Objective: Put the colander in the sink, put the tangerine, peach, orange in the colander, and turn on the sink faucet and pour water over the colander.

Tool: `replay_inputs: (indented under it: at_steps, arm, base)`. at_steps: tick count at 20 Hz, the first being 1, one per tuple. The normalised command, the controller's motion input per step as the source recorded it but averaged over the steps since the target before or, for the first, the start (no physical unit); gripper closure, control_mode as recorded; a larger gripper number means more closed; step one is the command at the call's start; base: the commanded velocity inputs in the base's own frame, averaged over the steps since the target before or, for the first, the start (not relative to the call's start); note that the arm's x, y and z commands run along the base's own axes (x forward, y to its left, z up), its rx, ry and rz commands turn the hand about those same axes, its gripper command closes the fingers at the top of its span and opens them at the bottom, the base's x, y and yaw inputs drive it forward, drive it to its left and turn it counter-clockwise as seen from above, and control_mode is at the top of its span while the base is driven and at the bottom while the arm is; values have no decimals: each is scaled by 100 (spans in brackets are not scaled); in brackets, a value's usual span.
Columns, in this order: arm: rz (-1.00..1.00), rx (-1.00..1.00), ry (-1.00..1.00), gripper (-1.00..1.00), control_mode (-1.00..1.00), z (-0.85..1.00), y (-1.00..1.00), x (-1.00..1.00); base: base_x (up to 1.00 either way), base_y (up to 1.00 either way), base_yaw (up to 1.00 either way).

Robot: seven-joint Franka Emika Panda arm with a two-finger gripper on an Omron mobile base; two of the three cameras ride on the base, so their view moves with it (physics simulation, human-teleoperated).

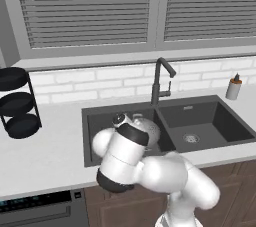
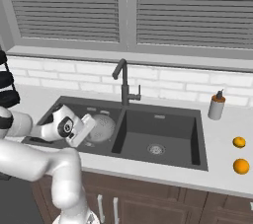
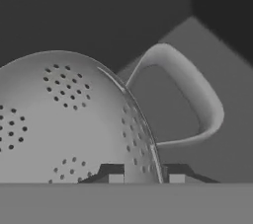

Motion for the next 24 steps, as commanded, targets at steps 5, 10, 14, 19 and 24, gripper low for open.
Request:
replay_inputs:
  at_steps: [5,10,14,19,24]
  arm:
    - [-28,0,-3,100,-100,-53,48,78]
    - [-28,0,-4,100,-100,-46,54,66]
    - [-23,0,-14,-100,-100,-5,74,9]
    - [-21,0,-27,-100,-100,1,42,-34]
    - [-20,0,-37,-100,-100,12,41,-32]
  base:
    - [0,0,0]
    - [0,0,0]
    - [0,0,0]
    - [0,0,0]
    - [0,0,0]
